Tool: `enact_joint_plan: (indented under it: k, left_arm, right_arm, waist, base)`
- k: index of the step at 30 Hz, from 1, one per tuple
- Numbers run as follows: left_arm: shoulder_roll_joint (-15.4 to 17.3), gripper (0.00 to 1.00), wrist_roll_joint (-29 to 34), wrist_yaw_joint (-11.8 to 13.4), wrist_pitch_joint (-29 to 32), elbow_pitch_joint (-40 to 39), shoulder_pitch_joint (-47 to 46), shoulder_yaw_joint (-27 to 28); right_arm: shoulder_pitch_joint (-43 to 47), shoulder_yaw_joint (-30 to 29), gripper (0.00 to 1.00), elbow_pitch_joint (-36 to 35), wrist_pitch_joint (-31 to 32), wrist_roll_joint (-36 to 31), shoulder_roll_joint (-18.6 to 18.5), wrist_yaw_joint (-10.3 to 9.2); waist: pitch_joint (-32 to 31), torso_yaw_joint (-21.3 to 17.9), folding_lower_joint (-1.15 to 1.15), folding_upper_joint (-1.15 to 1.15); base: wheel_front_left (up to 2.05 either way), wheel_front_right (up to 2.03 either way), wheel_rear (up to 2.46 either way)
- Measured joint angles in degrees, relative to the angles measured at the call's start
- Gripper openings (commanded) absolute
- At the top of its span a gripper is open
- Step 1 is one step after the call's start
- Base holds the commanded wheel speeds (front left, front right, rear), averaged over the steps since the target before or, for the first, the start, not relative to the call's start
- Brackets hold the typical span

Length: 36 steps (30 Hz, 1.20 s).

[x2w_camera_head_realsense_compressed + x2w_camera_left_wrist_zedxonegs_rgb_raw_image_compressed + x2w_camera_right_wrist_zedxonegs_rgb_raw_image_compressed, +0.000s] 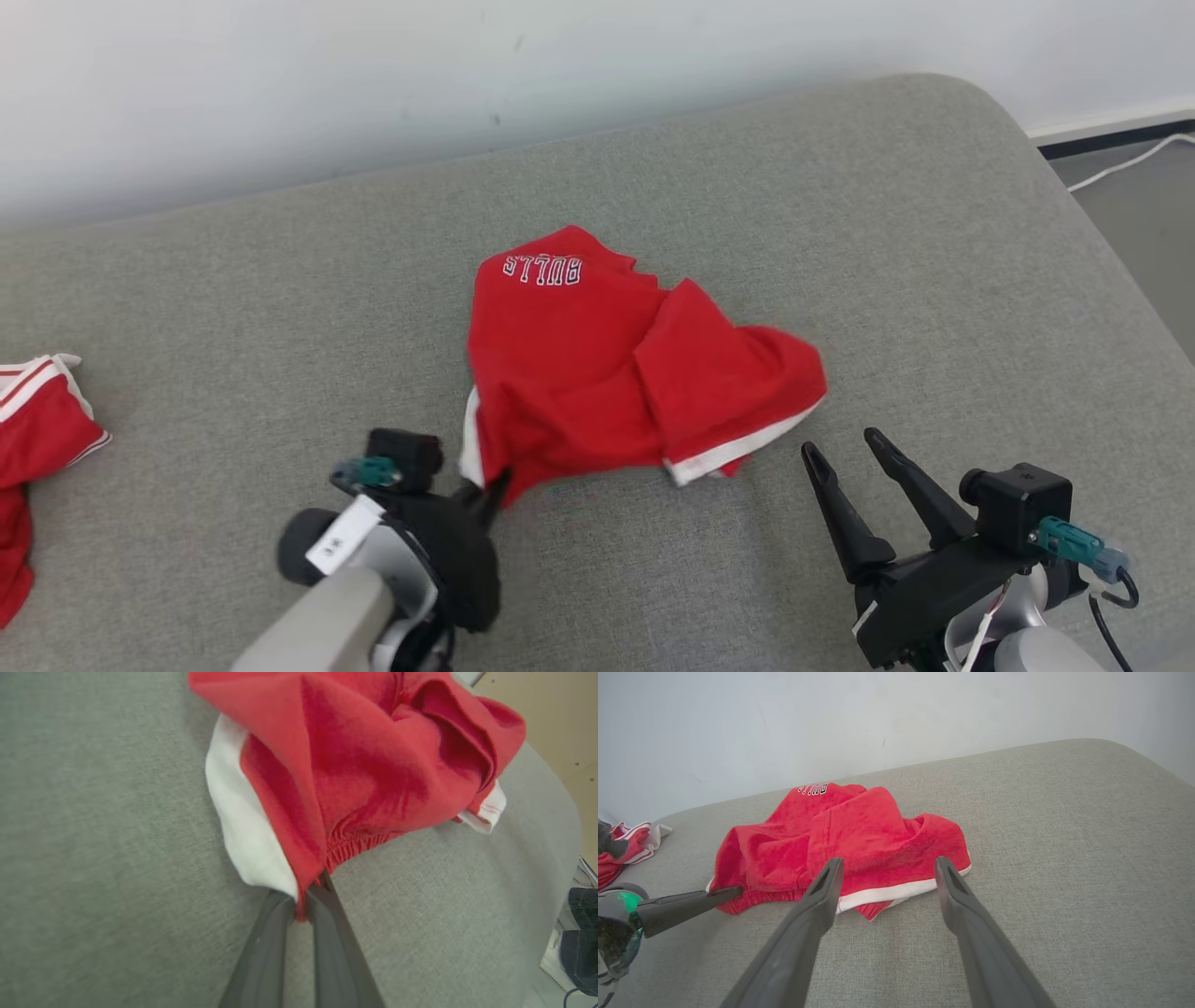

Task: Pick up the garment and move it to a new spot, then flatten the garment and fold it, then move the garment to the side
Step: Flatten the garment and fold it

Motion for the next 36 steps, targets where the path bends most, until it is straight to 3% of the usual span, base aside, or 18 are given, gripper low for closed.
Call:
enact_joint_plan:
  k: [8,18,25,28,32,36]
  left_arm:
    - [6.03,0.00,1.44,2.08,0.01,-0.68,-4.46,1.69]
    - [8.15,0.00,4.32,4.63,-1.77,-11.48,-9.71,3.52]
    - [8.76,0.00,8.25,4.66,-1.64,-18.87,-15.56,2.30]
    - [8.83,0.00,9.68,3.98,0.08,-19.74,-18.20,0.31]
    - [8.55,0.00,12.30,0.81,2.52,-19.76,-21.60,-3.31]
    - [4.90,0.00,12.62,-1.87,4.04,-20.80,-23.02,-6.79]
  right_arm:
    - [0.60,-0.38,1.00,0.84,-0.52,0.02,-0.16,-0.01]
    - [1.48,-0.40,1.00,1.24,-0.93,0.38,0.02,-0.01]
    - [1.44,0.24,1.00,1.51,-0.99,0.46,0.69,-0.01]
    - [1.35,0.96,1.00,1.70,-0.98,0.52,1.41,0.09]
    - [1.16,1.64,1.00,1.89,-0.98,0.52,2.24,0.49]
    - [1.20,1.48,1.00,1.96,-1.01,0.63,2.33,0.49]
  waist:
    - [-1.53,1.34,-0.01,0.00]
    - [-3.86,3.37,-0.01,0.00]
    - [-4.87,3.50,-0.01,0.00]
    - [-5.05,2.92,-0.01,0.00]
    - [-5.04,1.73,-0.01,0.00]
    - [-4.57,0.31,-0.01,0.00]
  base:
    - [0.00,0.00,0.00]
    - [0.00,0.00,0.00]
    - [0.00,0.00,0.00]
    - [0.00,0.00,0.00]
    - [0.00,0.00,0.00]
    - [0.00,0.00,0.00]
